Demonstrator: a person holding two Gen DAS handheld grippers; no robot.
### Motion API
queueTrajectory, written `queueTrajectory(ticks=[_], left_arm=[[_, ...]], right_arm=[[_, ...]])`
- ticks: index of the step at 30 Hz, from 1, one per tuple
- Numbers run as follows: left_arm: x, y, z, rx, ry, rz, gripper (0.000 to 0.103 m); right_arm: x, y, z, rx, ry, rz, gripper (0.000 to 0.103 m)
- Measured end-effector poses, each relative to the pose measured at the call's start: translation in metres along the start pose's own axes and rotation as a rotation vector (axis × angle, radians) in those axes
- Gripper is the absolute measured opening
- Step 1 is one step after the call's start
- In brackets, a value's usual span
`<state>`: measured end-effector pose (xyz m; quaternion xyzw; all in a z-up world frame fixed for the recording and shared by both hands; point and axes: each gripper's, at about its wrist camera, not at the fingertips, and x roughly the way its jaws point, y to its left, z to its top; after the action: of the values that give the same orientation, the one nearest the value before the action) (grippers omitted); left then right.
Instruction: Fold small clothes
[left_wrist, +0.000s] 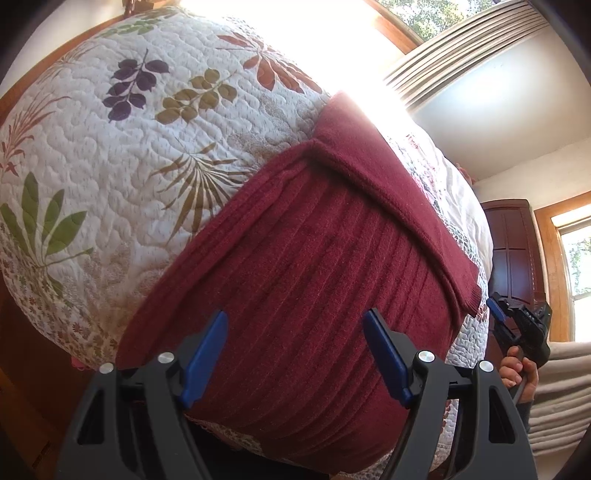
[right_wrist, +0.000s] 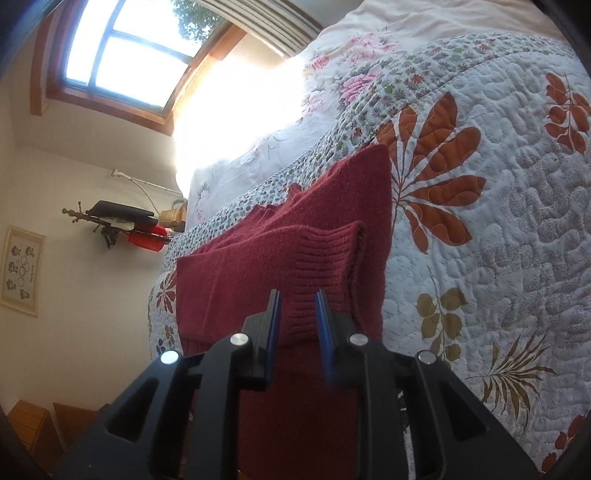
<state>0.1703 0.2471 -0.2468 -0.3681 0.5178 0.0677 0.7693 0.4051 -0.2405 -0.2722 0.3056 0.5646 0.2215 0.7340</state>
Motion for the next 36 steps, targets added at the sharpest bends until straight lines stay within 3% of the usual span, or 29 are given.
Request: queueTrajectory(ticks=[4,6,7,11,15,19,25,30,31,33,35,36], left_arm=[[-0.009,0.008,-0.010,-0.037,-0.001,0.000,0.076],[-0.019,0.017,-0.018,-0.046,-0.011,0.009,0.077],[-0.026,0.023,-0.021,-0.044,-0.020,0.021,0.078],[-0.050,0.058,-0.034,-0.038,-0.038,0.061,0.084],[-0.049,0.095,-0.040,0.026,0.030,0.097,0.085],[-0.018,0.126,-0.047,0.113,0.157,0.087,0.085],[0.050,0.157,-0.052,0.180,0.363,-0.068,0.085],[0.074,0.172,-0.045,0.157,0.430,-0.201,0.083],[0.076,0.175,-0.044,0.151,0.446,-0.221,0.080],[0.078,0.175,-0.044,0.178,0.481,-0.228,0.035],[0.076,0.177,-0.043,0.187,0.487,-0.221,0.015],[0.073,0.177,-0.043,0.174,0.489,-0.233,0.010]], right_arm=[[0.014,-0.019,-0.010,0.045,0.031,-0.012,0.018],[-0.001,-0.015,-0.017,0.034,-0.002,0.008,0.030],[-0.010,-0.012,-0.021,0.017,-0.019,0.015,0.040],[-0.040,-0.013,-0.055,-0.018,-0.013,0.055,0.047],[-0.056,-0.027,-0.113,-0.030,0.033,0.018,0.048],[-0.069,-0.041,-0.181,0.010,0.047,-0.045,0.048],[-0.078,-0.059,-0.271,0.220,0.036,-0.101,0.051],[-0.082,-0.051,-0.321,0.281,0.040,-0.145,0.051],[-0.083,-0.049,-0.328,0.290,0.036,-0.145,0.051],[-0.085,-0.048,-0.340,0.312,0.020,-0.146,0.052],[-0.085,-0.050,-0.350,0.346,0.001,-0.128,0.054],[-0.084,-0.053,-0.356,0.369,-0.007,-0.115,0.054]])
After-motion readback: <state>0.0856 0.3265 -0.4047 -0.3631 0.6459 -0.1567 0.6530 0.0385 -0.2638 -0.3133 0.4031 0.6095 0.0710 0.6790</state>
